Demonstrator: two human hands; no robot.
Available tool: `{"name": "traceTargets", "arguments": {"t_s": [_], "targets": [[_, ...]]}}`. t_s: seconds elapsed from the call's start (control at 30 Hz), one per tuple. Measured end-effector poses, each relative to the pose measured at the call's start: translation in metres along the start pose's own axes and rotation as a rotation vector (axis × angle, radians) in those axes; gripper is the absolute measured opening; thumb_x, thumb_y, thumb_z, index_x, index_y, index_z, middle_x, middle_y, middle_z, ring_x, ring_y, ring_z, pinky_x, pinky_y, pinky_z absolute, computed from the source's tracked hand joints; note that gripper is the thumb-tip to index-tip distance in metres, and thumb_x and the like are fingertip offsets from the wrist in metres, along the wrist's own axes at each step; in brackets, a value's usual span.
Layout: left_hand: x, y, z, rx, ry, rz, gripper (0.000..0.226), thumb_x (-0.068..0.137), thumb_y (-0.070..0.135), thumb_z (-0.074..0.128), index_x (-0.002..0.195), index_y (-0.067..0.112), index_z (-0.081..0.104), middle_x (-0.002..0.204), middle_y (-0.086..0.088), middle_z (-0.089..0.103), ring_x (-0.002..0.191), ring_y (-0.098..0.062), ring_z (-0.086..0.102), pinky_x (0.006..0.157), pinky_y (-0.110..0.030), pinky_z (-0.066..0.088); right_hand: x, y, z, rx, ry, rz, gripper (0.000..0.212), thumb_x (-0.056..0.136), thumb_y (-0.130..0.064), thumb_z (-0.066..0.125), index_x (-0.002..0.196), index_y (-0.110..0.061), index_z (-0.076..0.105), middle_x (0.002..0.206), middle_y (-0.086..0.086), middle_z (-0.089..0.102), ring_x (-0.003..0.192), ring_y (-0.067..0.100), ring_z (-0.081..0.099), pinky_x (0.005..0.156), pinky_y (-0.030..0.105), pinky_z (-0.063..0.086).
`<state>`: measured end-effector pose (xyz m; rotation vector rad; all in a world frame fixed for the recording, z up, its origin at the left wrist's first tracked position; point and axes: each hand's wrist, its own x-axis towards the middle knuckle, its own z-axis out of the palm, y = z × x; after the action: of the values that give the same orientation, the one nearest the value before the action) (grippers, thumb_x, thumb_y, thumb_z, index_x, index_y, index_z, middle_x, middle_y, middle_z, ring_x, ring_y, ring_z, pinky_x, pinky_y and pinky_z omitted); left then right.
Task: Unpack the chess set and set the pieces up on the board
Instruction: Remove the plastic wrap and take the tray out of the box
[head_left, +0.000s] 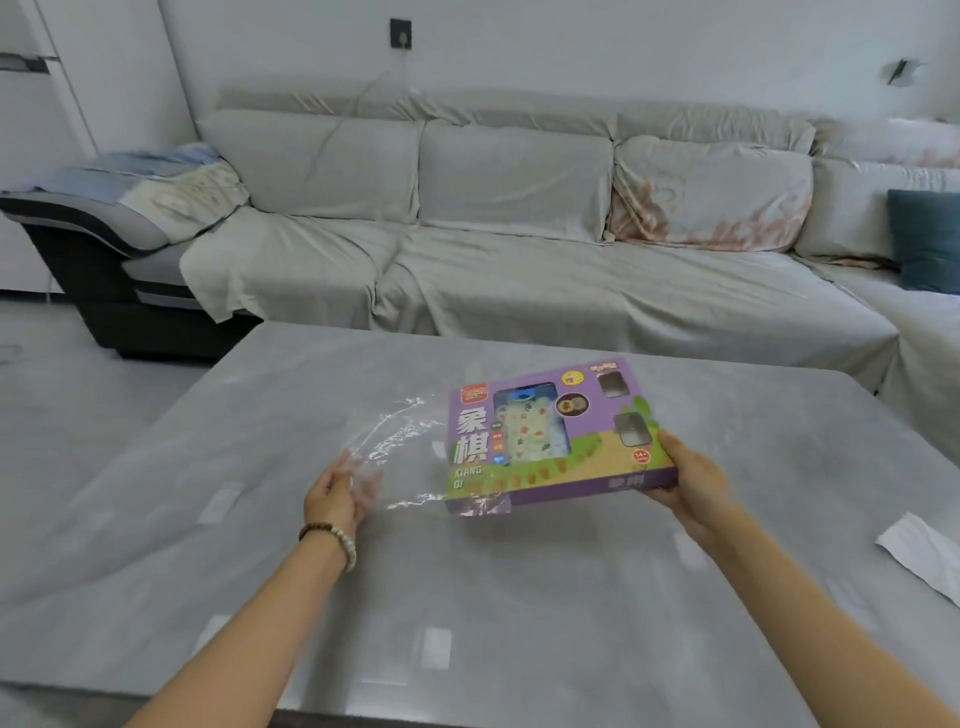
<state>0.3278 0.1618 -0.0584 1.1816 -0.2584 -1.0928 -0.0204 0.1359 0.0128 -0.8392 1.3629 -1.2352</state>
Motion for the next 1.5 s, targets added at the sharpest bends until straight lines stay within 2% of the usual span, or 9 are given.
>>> {"name": "traceTargets", "arguments": {"t_s": [0.3, 0.37, 0.53, 0.7, 0.87, 1.1, 1.23, 1.37, 1.5], "targets": [[0.027, -0.020, 0.001, 0.294, -0.061, -0.017, 0.045, 0.092, -0.007, 0.041, 0.133, 0.011, 0.046, 0.120, -0.012, 0.056, 0.089, -0.027, 0.057, 0.076, -0.033, 0.052, 0.007, -0.031, -0.057, 0.121, 0.285, -0.174, 0.025, 0.099, -0.027, 0.041, 0.081, -0.015, 0.055, 0.053, -0.010, 0.065, 0.047, -0.001, 0.061, 0.044, 0.018, 0.052], [0.020, -0.031, 0.012, 0.440, -0.144, -0.041, 0.043, 0.092, 0.004, 0.051, 0.134, 0.008, 0.045, 0.118, -0.011, 0.057, 0.087, -0.024, 0.057, 0.065, -0.022, 0.052, 0.004, -0.033, -0.061, 0.213, 0.280, -0.168, 0.024, 0.099, -0.027, 0.040, 0.084, -0.016, 0.055, 0.053, -0.012, 0.066, 0.050, 0.000, 0.063, 0.046, 0.021, 0.054], [-0.005, -0.016, 0.042, 0.698, -0.141, 0.107, 0.073, 0.087, 0.059, 0.046, 0.144, 0.016, 0.029, 0.151, -0.004, 0.027, 0.139, -0.023, 0.021, 0.115, -0.038, 0.017, 0.000, -0.017, -0.029, 0.298, 0.103, -0.035, 0.022, 0.099, -0.027, 0.040, 0.091, -0.015, 0.057, 0.062, -0.007, 0.071, 0.057, 0.004, 0.067, 0.047, 0.024, 0.055], [-0.019, 0.017, 0.043, 0.128, -0.477, -0.317, 0.057, 0.090, 0.055, 0.037, 0.115, 0.010, 0.062, 0.107, -0.017, 0.068, 0.089, -0.030, 0.068, 0.076, -0.044, 0.056, -0.002, 0.015, 0.039, 0.077, -0.129, 0.019, 0.024, 0.098, -0.026, 0.040, 0.093, -0.017, 0.062, 0.073, -0.003, 0.072, 0.064, 0.006, 0.067, 0.055, 0.024, 0.056], [0.007, 0.028, -0.007, 0.151, -0.289, -0.270, 0.028, 0.091, 0.030, 0.053, 0.107, 0.009, 0.060, 0.076, -0.012, 0.073, 0.060, -0.023, 0.070, 0.048, -0.035, 0.056, 0.022, 0.030, 0.081, -0.029, -0.366, 0.137, 0.037, 0.100, -0.038, 0.033, 0.100, -0.017, 0.064, 0.095, 0.000, 0.070, 0.088, 0.013, 0.063, 0.086, 0.034, 0.051], [0.035, 0.045, -0.054, 0.131, -0.161, -0.160, 0.019, 0.092, 0.032, 0.052, 0.096, 0.016, 0.060, 0.066, -0.006, 0.072, 0.052, -0.018, 0.068, 0.043, -0.033, 0.055, 0.099, 0.066, 0.081, -0.773, 0.059, 0.072, 0.080, 0.078, -0.055, 0.065, 0.143, -0.019, 0.034, 0.144, 0.004, 0.040, 0.138, 0.024, 0.025, 0.112, 0.036, 0.024], [0.047, 0.049, -0.065, 0.242, -0.088, -0.133, 0.025, 0.087, 0.035, 0.059, 0.101, 0.014, 0.062, 0.071, -0.008, 0.072, 0.055, -0.022, 0.069, 0.051, -0.040, 0.057, 0.116, 0.078, 0.085, -0.790, 0.118, 0.108, 0.049, 0.071, -0.053, 0.070, 0.112, -0.029, 0.059, 0.116, 0.001, 0.058, 0.126, 0.022, 0.037, 0.102, 0.034, 0.035], [0.046, 0.041, -0.057, 0.282, -0.096, -0.123, 0.026, 0.087, 0.034, 0.059, 0.102, 0.013, 0.060, 0.072, -0.008, 0.072, 0.054, -0.022, 0.069, 0.049, -0.038, 0.057, 0.115, 0.078, 0.073, -0.355, 0.114, 0.031, 0.021, 0.071, -0.023, 0.077, 0.061, -0.016, 0.060, 0.056, -0.001, 0.058, 0.058, 0.017, 0.055, 0.056, 0.025, 0.049], [0.036, 0.022, -0.023, 0.302, -0.137, -0.152, 0.029, 0.087, 0.033, 0.059, 0.108, 0.013, 0.058, 0.089, -0.012, 0.069, 0.056, -0.021, 0.069, 0.053, -0.037, 0.057, 0.108, 0.043, 0.022, -0.122, 0.125, -0.004, 0.021, 0.084, -0.008, 0.067, 0.072, -0.015, 0.051, 0.075, 0.008, 0.061, 0.063, 0.011, 0.061, 0.054, 0.020, 0.050]]}}
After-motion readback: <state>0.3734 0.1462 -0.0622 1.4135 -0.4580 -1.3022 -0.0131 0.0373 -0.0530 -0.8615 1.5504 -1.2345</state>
